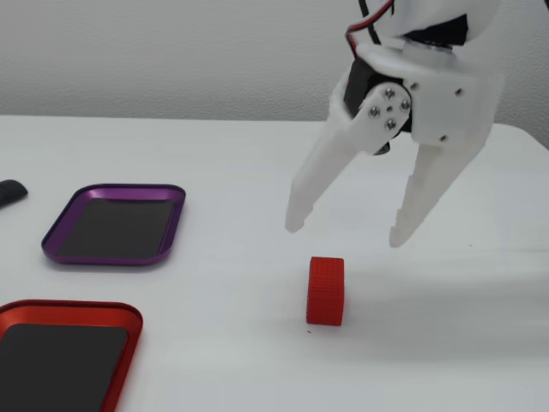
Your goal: Grasp a red block and put it in the left red dish.
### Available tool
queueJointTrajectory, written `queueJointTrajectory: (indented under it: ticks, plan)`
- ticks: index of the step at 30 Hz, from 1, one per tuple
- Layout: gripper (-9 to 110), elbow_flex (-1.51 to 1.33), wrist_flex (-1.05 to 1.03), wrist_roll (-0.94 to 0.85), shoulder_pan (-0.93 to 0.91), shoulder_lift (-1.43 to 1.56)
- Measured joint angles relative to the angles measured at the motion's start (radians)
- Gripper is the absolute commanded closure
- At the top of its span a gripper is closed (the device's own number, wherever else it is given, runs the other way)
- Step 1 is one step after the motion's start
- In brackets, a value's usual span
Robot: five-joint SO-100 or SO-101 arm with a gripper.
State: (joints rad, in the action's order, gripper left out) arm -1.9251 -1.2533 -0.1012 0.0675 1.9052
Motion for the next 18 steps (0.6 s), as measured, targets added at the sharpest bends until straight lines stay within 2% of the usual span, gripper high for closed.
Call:
queueJointTrajectory:
  ticks: [6,18]
  plan:
    - [70,-0.018,0.121,0.005,-0.011,-0.118]
    - [70,-0.227,0.419,-0.012,-0.008,-0.144]
